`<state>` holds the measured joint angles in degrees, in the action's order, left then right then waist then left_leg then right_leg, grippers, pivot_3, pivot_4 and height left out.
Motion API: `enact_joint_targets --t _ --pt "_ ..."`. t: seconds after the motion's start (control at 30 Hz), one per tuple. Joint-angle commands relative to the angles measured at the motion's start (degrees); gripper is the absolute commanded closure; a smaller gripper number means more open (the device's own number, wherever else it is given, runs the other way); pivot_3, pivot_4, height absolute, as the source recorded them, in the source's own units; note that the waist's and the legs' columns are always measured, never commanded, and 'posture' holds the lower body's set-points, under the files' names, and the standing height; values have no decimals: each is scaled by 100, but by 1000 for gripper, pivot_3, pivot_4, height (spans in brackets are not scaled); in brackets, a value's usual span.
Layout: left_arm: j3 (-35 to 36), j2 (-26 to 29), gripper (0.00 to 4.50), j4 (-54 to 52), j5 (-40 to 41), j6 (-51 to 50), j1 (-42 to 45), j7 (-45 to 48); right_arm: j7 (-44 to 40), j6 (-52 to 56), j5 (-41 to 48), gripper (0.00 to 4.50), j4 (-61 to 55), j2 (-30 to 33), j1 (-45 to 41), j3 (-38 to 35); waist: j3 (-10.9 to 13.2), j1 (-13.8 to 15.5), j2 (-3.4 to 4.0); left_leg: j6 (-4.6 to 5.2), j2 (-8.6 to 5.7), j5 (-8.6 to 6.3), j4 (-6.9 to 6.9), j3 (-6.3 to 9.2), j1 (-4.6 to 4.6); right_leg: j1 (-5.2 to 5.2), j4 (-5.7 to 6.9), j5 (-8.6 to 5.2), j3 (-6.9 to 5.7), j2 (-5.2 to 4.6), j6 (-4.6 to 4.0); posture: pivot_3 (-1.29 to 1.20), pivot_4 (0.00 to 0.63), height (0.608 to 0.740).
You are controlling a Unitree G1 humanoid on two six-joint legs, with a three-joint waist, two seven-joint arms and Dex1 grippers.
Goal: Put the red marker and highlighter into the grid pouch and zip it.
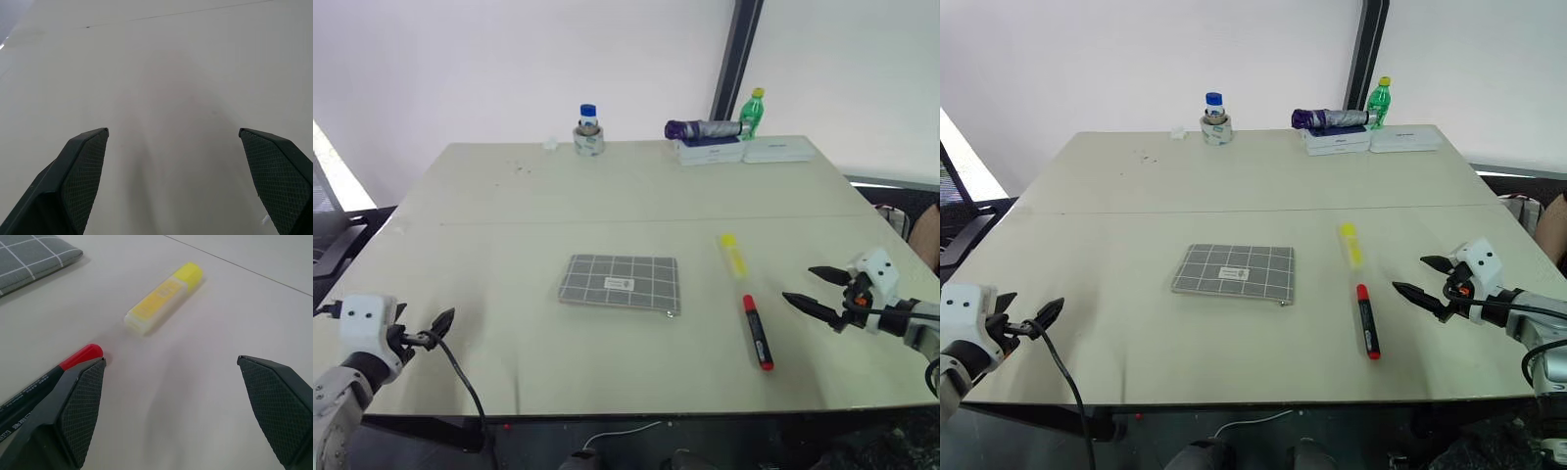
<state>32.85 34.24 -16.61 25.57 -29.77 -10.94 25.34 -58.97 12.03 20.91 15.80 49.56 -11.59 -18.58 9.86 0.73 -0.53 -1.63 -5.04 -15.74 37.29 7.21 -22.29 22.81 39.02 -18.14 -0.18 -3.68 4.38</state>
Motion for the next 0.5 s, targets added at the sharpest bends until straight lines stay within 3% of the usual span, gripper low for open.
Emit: enact_joint_targets --t 0.03,0.5 --pt "148 73 0 -205 12 51 6 -5 -27 -92 38 33 -30 79 -70 -102 0 -3 0 0 0 0 0 0 0 0 0 0 0 0 0 0 150 740" --pt "-238 128 0 -277 -79 107 262 125 178 -87 -6 33 -211 -57 -238 44 0 0 0 0 0 0 0 0 0 0 0 0 0 0 0 0 150 740"
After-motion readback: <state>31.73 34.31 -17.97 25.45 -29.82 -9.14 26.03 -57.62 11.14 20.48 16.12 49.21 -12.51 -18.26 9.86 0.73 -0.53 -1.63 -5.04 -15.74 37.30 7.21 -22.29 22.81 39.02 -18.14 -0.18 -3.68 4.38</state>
